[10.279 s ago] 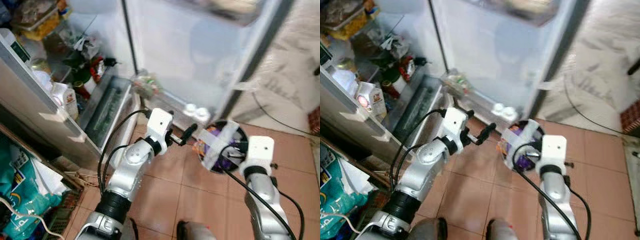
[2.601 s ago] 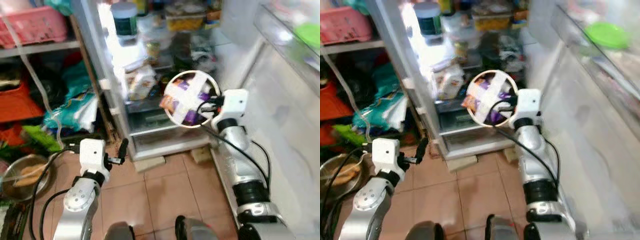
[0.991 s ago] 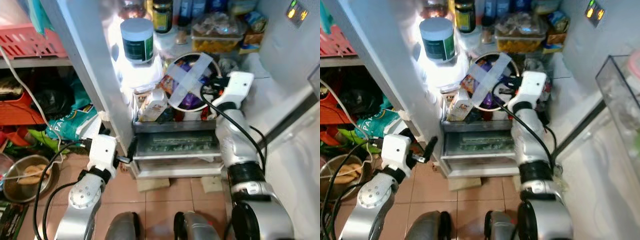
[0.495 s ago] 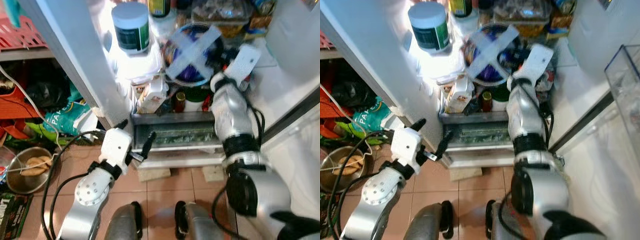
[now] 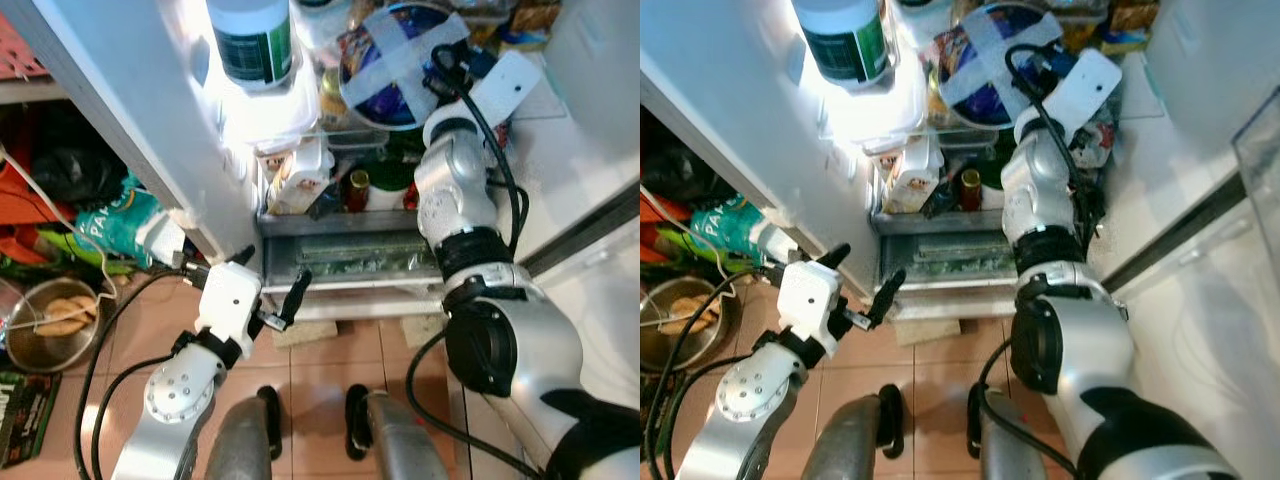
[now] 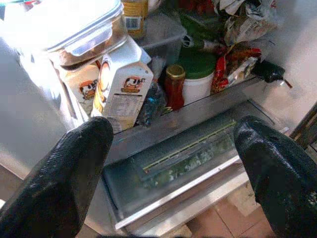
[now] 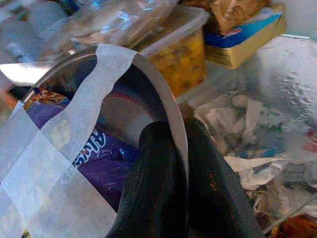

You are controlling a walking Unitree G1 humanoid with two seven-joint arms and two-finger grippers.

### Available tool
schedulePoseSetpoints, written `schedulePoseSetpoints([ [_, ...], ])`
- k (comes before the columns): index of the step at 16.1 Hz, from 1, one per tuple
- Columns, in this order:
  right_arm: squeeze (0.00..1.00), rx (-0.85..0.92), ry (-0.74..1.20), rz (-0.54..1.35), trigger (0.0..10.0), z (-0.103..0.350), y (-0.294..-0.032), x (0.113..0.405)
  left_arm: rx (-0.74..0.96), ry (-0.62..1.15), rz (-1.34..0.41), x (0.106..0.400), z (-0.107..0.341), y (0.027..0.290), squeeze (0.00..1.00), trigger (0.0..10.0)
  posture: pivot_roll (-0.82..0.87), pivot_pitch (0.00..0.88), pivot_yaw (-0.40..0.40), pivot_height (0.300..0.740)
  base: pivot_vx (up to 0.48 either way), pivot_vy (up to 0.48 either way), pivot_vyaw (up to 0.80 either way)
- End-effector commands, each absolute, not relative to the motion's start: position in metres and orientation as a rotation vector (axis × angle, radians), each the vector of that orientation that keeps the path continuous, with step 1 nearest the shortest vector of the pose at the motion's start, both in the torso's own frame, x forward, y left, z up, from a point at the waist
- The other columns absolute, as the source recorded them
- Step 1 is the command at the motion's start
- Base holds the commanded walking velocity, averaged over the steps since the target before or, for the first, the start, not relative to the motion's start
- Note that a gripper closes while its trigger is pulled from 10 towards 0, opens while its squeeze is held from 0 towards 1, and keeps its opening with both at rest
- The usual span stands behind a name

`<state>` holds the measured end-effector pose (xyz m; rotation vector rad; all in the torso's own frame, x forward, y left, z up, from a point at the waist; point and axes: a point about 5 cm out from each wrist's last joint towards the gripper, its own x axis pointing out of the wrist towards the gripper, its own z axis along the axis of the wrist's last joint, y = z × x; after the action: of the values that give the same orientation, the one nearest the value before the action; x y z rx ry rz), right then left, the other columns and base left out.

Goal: Restocking fridge

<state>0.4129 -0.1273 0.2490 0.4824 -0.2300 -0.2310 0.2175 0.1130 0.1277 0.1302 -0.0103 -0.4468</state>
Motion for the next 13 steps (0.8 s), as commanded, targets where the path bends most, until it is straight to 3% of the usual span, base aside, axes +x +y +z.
schedulePoseSetpoints([
  [1,0.0,0.48,-0.102,-0.287,10.0,0.221,-0.126,0.412,0.135,0.004,-0.443,0.213,0.127,0.112,0.0,10.0,0.19,0.362,0.027,0.74,0.0,0.0,0.0],
  [2,0.32,0.481,-0.105,-0.294,10.0,0.223,-0.126,0.413,0.134,0.005,-0.442,0.212,0.127,0.112,0.0,10.0,0.19,0.361,0.026,0.74,0.0,0.0,0.0],
  [3,1.0,0.494,-0.114,-0.313,10.0,0.227,-0.128,0.414,0.134,0.007,-0.441,0.211,0.127,0.111,0.0,10.0,0.19,0.361,0.025,0.74,0.0,0.0,0.0],
  [13,1.0,0.536,-0.128,-0.358,10.0,0.235,-0.131,0.416,0.138,0.025,-0.413,0.212,0.126,0.115,0.0,10.0,0.2,0.356,0.02,0.74,0.0,0.0,0.0],
])
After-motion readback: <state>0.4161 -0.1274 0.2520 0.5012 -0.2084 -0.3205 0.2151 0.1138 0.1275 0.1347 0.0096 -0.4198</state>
